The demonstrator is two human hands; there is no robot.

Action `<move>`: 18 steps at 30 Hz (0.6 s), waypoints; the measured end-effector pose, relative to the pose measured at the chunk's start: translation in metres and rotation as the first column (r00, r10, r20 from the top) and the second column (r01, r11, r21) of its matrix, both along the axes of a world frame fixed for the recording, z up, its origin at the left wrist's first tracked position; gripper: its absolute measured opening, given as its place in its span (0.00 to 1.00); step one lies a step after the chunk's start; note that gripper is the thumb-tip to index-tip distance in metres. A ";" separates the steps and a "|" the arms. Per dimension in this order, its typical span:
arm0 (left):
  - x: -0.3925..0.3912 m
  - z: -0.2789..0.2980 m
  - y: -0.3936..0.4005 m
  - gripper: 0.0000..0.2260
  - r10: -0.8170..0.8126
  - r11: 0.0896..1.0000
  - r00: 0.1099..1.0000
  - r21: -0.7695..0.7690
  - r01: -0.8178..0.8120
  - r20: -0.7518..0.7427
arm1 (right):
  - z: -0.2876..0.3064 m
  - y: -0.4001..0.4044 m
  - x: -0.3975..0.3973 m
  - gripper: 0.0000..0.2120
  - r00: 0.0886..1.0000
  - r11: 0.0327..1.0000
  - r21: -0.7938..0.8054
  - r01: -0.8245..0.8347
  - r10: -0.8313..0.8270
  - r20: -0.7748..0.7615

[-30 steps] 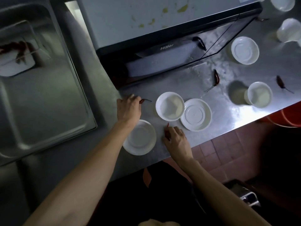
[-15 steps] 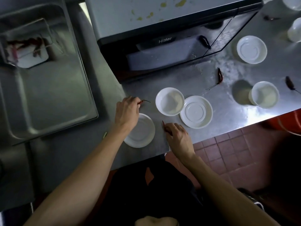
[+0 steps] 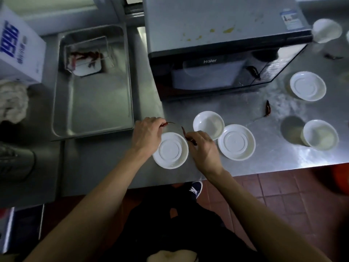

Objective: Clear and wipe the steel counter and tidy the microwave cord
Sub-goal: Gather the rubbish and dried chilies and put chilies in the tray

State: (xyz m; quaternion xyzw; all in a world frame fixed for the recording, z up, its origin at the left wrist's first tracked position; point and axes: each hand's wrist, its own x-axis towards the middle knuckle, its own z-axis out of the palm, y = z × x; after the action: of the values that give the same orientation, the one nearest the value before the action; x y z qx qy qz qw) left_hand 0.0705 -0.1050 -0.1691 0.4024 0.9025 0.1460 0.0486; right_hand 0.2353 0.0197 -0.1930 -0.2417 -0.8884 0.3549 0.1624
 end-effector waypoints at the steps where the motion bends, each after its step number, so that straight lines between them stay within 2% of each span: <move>1: -0.003 0.004 -0.006 0.09 0.010 1.000 1.000 0.008 -0.010 -0.016 | 0.004 0.000 -0.006 0.06 1.000 1.000 0.002 -0.011 0.011 -0.014; 11: -0.042 0.030 -0.046 0.09 0.136 0.987 0.988 0.098 -0.129 -0.067 | 0.025 -0.013 -0.070 0.09 0.992 0.994 0.072 -0.077 0.084 -0.092; 18: -0.106 0.032 -0.090 0.07 0.198 0.975 0.977 0.114 -0.189 -0.074 | 0.031 -0.046 -0.141 0.09 0.980 0.988 0.066 -0.142 0.150 -0.130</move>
State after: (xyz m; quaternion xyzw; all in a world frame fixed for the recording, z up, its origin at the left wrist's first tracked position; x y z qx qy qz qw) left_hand -0.0358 -0.1947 -0.1373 0.3202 0.9296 0.1808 -0.0256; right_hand 0.0943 -0.0262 -0.1615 -0.1467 -0.9004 0.3563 0.2022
